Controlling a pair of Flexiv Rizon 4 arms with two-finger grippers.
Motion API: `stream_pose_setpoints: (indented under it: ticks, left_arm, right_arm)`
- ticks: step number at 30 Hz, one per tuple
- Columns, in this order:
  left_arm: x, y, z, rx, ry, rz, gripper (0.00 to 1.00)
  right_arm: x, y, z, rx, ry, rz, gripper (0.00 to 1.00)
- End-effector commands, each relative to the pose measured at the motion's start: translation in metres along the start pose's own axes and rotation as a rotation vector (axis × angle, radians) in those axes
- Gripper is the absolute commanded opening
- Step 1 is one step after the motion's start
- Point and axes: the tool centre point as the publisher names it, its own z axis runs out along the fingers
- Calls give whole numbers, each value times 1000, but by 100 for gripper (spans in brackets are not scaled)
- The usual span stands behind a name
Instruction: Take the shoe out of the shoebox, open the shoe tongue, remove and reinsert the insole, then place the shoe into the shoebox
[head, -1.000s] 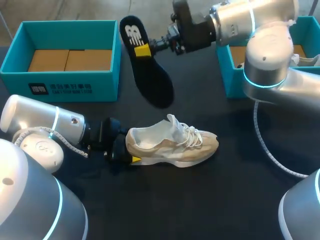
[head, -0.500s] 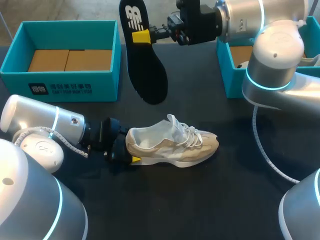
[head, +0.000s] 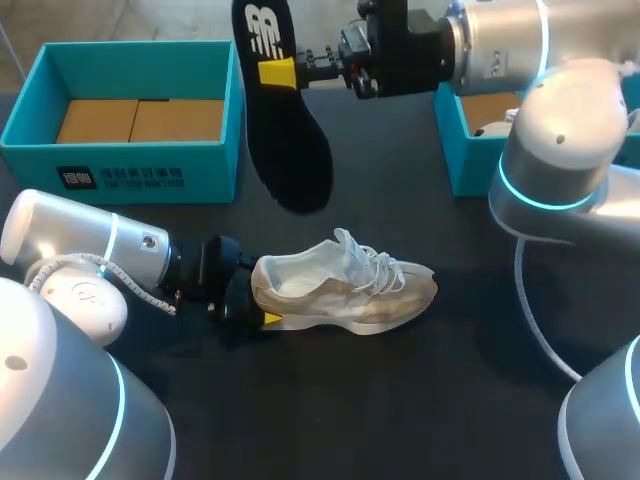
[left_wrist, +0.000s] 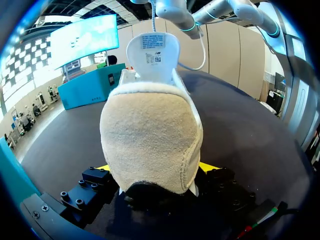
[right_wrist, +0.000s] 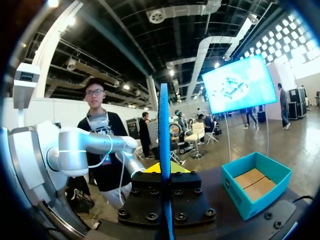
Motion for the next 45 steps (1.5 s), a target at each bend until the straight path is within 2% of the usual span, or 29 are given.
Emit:
stream_pose_setpoints:
  ticks: [1,11,14,18,28,39,45]
  left_arm:
    - [1,2,-1,-4,-1,1,0]
    - [1,2,-1,-4,-1,1,0]
    - [1,2,-1,-4,-1,1,0]
    - [1,2,-1,-4,-1,1,0]
    - [1,2,-1,-4,-1,1,0]
    - [1,2,-1,-4,-1,1,0]
    - [1,2,-1,-4,-1,1,0]
  right_arm:
    - [3,-2,0,-4,-8,-1,0]
    - [3,-2,0,-4,-8,-1,0]
    - [11,1,-17,-35,-16,88,0]
    - [22,8,-32,8,-8,163,0]
    - [44,8,-51,16,-1,350,0]
    - [89,13,-65,29,-27,520,0]
    - [120,16,-71,21,-55,542,0]
